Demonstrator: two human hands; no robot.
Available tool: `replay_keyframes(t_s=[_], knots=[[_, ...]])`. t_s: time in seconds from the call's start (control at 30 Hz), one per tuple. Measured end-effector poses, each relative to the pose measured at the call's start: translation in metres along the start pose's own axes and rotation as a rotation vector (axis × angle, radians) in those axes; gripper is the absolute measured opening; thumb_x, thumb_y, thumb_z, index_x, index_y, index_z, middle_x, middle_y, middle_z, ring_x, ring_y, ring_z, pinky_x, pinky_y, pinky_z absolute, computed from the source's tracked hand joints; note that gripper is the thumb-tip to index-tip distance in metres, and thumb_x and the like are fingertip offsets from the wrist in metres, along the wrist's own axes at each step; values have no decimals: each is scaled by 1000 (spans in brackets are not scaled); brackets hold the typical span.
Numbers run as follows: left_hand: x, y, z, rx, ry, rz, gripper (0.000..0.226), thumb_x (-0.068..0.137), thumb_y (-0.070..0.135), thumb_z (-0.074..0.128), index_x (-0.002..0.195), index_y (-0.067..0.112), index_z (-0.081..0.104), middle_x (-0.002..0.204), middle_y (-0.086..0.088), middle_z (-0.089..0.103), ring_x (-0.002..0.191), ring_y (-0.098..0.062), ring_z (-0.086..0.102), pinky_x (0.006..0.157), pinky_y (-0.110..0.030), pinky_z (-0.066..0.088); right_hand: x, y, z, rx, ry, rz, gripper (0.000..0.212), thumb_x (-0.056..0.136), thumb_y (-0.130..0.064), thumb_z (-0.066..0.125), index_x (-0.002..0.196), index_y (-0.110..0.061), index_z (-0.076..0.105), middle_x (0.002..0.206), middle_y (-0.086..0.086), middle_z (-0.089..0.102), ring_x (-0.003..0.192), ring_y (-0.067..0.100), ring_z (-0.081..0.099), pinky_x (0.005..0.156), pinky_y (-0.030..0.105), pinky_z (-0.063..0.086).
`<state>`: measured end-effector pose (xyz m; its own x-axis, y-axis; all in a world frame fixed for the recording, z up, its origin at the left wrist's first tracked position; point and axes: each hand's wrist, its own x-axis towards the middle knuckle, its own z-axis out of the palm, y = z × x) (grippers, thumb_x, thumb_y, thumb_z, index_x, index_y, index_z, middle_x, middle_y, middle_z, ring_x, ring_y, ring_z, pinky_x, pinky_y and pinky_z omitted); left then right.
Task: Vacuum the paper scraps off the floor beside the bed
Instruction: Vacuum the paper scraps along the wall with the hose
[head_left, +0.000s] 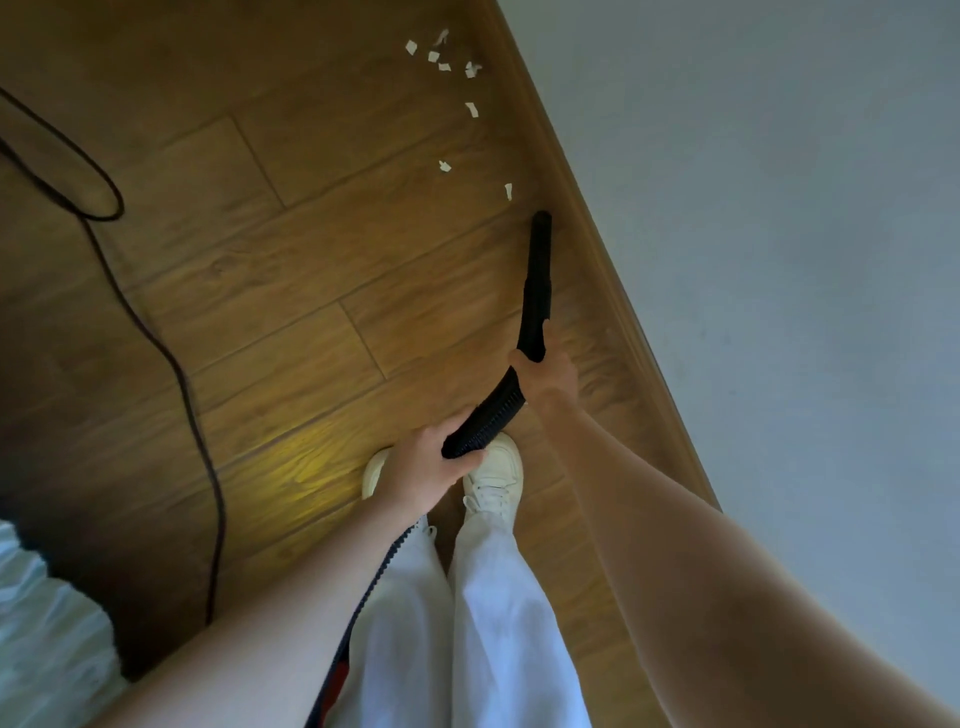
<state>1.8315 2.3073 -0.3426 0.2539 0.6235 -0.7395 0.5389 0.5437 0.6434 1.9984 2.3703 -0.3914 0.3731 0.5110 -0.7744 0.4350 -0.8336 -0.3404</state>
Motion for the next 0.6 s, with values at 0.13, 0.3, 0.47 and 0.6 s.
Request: replay_keyframes(t_s=[0.13, 0.3, 0.47, 0.6], knots=[[-11, -5, 10, -2, 13, -3, 60, 84, 28, 70, 139, 33, 46, 97, 7, 70, 69, -6, 62, 69, -34, 57, -7, 9, 2, -51, 22, -65, 71, 93, -34, 54, 153, -31, 16, 125, 6, 60, 104, 21, 60, 85, 37, 54], [-10, -2, 2, -21, 82, 12, 62, 86, 29, 68, 142, 34, 42, 102, 8, 69, 69, -5, 63, 68, -36, 58, 5, -19, 5, -145, -62, -129, 71, 95, -36, 53, 153, -31, 13, 132, 7, 55, 110, 23, 58, 90, 37, 51], [-2, 0, -12, -39, 153, -1, 61, 86, 31, 69, 141, 33, 43, 106, 5, 70, 71, -15, 67, 70, -37, 58, 15, -44, 18, -135, -92, -126, 70, 95, -34, 52, 153, -31, 13, 136, 7, 52, 114, 24, 56, 91, 37, 51], [-8, -4, -9, -10, 98, -7, 61, 85, 32, 70, 140, 35, 43, 103, 4, 71, 71, -14, 68, 69, -40, 58, 5, -28, 16, -98, -89, -82, 70, 96, -33, 52, 153, -29, 13, 139, 7, 50, 117, 24, 55, 90, 33, 51]])
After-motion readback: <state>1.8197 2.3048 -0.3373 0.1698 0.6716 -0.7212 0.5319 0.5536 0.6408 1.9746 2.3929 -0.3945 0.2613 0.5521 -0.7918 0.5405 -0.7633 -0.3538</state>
